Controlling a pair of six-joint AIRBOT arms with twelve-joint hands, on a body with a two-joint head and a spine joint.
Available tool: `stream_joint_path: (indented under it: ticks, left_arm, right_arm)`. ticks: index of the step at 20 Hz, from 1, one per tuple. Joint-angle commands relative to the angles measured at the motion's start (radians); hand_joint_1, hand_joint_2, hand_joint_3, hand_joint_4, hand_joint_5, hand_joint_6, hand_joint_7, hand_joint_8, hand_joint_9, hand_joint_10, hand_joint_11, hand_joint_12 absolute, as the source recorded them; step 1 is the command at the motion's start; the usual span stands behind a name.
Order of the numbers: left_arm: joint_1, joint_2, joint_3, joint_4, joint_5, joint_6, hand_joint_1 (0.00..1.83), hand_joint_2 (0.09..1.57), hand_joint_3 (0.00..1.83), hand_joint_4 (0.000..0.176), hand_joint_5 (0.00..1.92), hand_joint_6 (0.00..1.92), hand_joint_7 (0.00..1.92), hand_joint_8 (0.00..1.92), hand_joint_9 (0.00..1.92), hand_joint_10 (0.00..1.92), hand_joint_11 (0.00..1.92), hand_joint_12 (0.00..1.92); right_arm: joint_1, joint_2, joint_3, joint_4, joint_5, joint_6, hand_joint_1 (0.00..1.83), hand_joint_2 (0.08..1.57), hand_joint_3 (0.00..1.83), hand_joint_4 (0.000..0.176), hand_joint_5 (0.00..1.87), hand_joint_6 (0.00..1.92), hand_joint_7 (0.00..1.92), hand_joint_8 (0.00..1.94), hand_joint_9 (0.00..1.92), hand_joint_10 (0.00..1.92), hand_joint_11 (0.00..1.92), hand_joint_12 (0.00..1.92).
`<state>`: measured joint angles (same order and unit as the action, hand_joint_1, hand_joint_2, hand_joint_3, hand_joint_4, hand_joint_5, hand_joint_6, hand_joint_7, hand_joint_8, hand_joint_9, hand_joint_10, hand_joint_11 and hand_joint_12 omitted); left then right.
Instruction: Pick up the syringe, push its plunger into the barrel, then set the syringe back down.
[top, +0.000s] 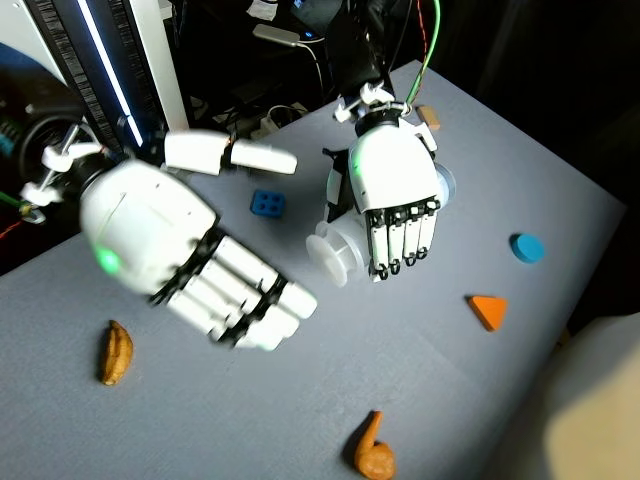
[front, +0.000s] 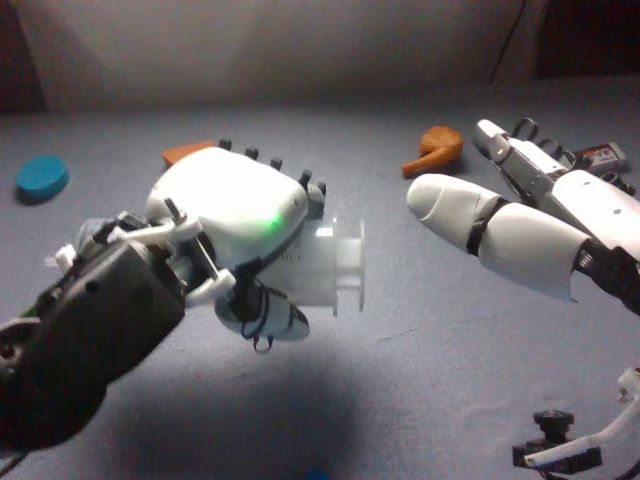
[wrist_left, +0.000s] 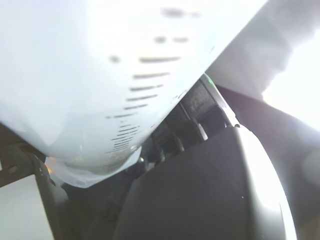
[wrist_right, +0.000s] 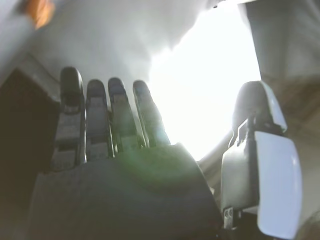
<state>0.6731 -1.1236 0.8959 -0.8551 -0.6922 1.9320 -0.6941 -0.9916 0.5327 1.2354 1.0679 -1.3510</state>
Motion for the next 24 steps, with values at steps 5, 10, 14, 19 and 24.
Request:
stream_joint_path:
  ticks: [5,10,14,19,24]
  left_arm:
    - [0.016,-0.047,0.038,0.050,-0.097,-0.005,1.39,1.08,0.00,0.000,1.03,0.73,1.06,0.86,0.99,1.16,0.92,1.05]
    - [0.034,-0.087,0.075,0.024,-0.109,-0.006,1.39,1.08,0.00,0.000,1.02,0.76,1.06,0.85,0.98,1.17,0.92,1.08]
    - [0.039,-0.103,0.091,0.015,-0.109,-0.009,1.39,1.08,0.00,0.000,1.02,0.75,1.05,0.87,0.97,1.18,0.92,1.10]
    - [0.041,-0.114,0.100,0.004,-0.109,-0.009,1.39,1.07,0.00,0.000,1.05,0.70,1.08,0.83,1.00,1.15,0.94,1.08]
    - [0.042,-0.121,0.100,0.004,-0.109,-0.009,1.38,1.09,0.00,0.000,1.02,0.78,1.05,0.87,0.95,1.21,0.89,1.15]
  right_arm:
    - [0.052,0.012,-0.001,-0.035,0.090,-0.238,0.00,1.01,0.00,0.043,0.01,0.00,0.03,0.00,0.05,0.00,0.00,0.66]
    - [0.001,0.008,-0.001,-0.113,0.111,-0.435,0.00,1.01,0.00,0.043,0.00,0.00,0.01,0.00,0.03,0.00,0.00,0.59]
    - [-0.035,-0.015,-0.001,-0.160,0.137,-0.431,0.00,1.01,0.00,0.043,0.00,0.00,0.01,0.00,0.03,0.00,0.00,0.59]
    - [-0.107,-0.036,-0.001,-0.320,0.176,-0.398,0.00,1.02,0.00,0.043,0.01,0.00,0.04,0.00,0.05,0.00,0.00,0.63]
    - [-0.138,-0.036,-0.001,-0.352,0.173,-0.393,0.00,1.02,0.00,0.044,0.00,0.00,0.03,0.00,0.03,0.00,0.00,0.64]
